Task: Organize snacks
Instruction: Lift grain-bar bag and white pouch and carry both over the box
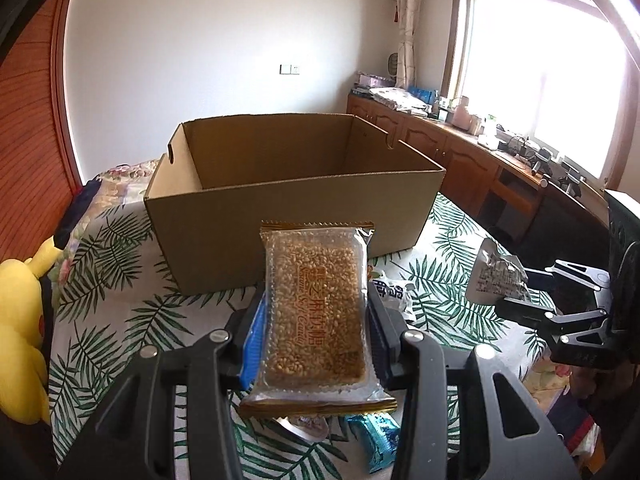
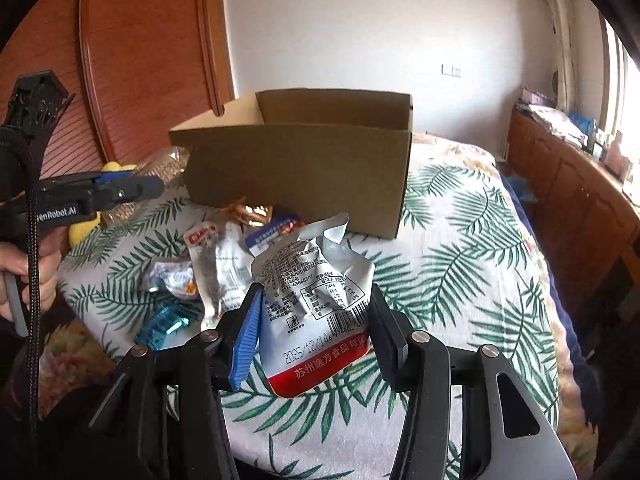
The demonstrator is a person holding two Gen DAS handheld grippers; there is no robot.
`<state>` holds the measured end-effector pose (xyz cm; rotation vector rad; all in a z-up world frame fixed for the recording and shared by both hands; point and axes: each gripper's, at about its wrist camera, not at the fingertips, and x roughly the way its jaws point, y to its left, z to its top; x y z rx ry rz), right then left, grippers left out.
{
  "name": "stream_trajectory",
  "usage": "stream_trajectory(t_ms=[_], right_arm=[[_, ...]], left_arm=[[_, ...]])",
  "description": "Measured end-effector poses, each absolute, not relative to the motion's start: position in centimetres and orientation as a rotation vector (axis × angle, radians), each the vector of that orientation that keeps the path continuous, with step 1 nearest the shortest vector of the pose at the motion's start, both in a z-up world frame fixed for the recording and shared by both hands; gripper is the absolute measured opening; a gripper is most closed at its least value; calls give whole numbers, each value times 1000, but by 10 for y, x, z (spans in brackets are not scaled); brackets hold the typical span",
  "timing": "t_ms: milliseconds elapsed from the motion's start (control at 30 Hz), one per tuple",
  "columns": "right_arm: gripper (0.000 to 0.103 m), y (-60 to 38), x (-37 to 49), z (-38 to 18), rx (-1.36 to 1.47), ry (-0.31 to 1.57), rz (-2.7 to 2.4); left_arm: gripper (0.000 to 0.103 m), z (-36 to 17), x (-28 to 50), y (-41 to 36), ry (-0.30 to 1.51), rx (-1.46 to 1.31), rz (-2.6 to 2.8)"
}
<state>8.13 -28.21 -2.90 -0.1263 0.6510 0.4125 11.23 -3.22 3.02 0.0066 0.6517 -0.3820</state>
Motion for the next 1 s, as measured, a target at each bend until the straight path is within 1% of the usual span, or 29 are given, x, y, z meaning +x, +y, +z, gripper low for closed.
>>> stream_trajectory(t_ms=[333, 733, 1000], right_arm=[[51, -274, 95, -8, -144, 613, 418], [51, -251, 132, 29, -170, 567, 426], [51, -232, 154, 41, -203, 563, 434]], left_arm=[[43, 47, 123, -39, 624, 15, -381], [43, 62, 162, -32, 628, 28, -332], [43, 74, 182, -27, 618, 23, -307]])
